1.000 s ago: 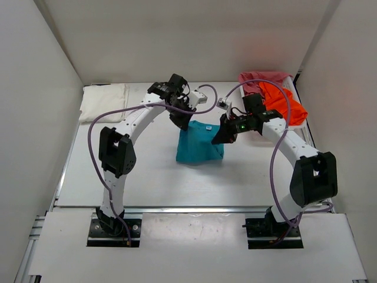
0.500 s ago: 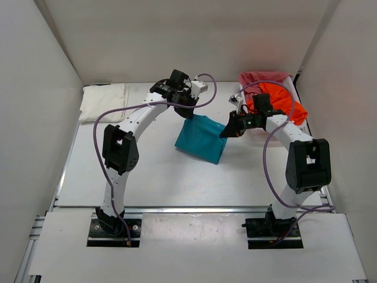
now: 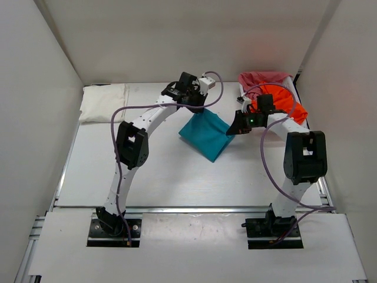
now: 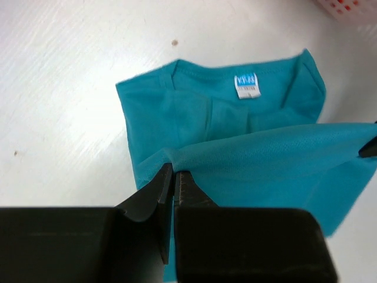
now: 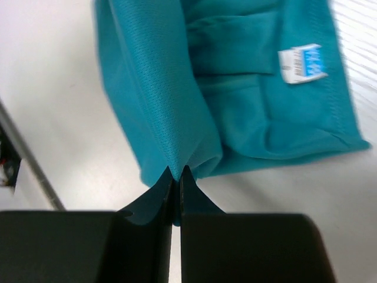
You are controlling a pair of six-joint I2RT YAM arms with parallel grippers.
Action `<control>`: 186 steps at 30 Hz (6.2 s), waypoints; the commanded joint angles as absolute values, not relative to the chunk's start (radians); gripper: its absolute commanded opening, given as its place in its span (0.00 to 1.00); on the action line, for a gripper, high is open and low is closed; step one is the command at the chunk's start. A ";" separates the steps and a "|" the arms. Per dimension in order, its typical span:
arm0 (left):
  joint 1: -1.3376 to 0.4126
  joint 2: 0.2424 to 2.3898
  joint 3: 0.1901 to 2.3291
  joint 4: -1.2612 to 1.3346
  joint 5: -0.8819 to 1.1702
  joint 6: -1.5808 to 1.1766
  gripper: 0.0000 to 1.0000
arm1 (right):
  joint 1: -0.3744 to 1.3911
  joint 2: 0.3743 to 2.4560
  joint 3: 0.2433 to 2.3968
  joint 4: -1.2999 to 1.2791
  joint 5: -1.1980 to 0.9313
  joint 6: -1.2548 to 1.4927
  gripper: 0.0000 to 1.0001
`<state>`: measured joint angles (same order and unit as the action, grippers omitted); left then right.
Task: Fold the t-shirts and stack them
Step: Fold the long partially folded tshirt into a neat square, then smooth out wrinkles on the folded tshirt, then put the neatly folded tshirt into the corner of the board with the left arm
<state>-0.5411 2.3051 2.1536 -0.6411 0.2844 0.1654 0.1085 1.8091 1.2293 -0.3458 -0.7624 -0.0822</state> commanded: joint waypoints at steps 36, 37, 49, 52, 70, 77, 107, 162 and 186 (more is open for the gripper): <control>-0.486 2.166 1.723 -0.592 0.255 0.166 0.58 | 0.327 1.977 1.419 -0.431 -0.078 -0.052 0.00; -0.491 2.143 1.677 -0.577 0.239 0.167 0.56 | 0.331 1.997 1.427 -0.436 -0.068 -0.061 0.00; -0.535 1.977 1.375 -0.540 0.221 0.038 0.56 | 0.370 2.123 1.615 -0.429 -0.090 -0.150 0.00; -0.545 1.939 1.356 -0.546 0.213 0.023 0.60 | 0.385 2.151 1.649 -0.423 -0.126 -0.155 0.00; -0.419 2.036 1.751 -0.489 0.327 0.020 0.70 | 0.426 1.796 1.401 -0.452 -0.270 -0.157 0.00; -0.446 2.338 2.112 -0.528 0.356 0.041 0.69 | 0.459 1.784 1.261 -0.420 -0.318 -0.118 0.00; -0.431 2.149 1.874 -0.532 0.270 0.009 0.99 | 0.411 1.763 1.310 -0.436 -0.222 -0.187 0.00; -0.374 2.318 1.710 -0.515 0.637 -0.161 0.00 | 0.327 1.985 1.390 -0.439 -0.218 -0.078 0.00; -0.213 2.154 1.980 -0.430 -0.454 0.514 0.00 | 0.388 1.779 1.347 -0.420 -0.130 -0.187 0.00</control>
<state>-0.2222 2.2169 1.9244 -0.5262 -0.2893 0.3859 0.3737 1.8080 1.3388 -0.4389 -0.1509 -0.1680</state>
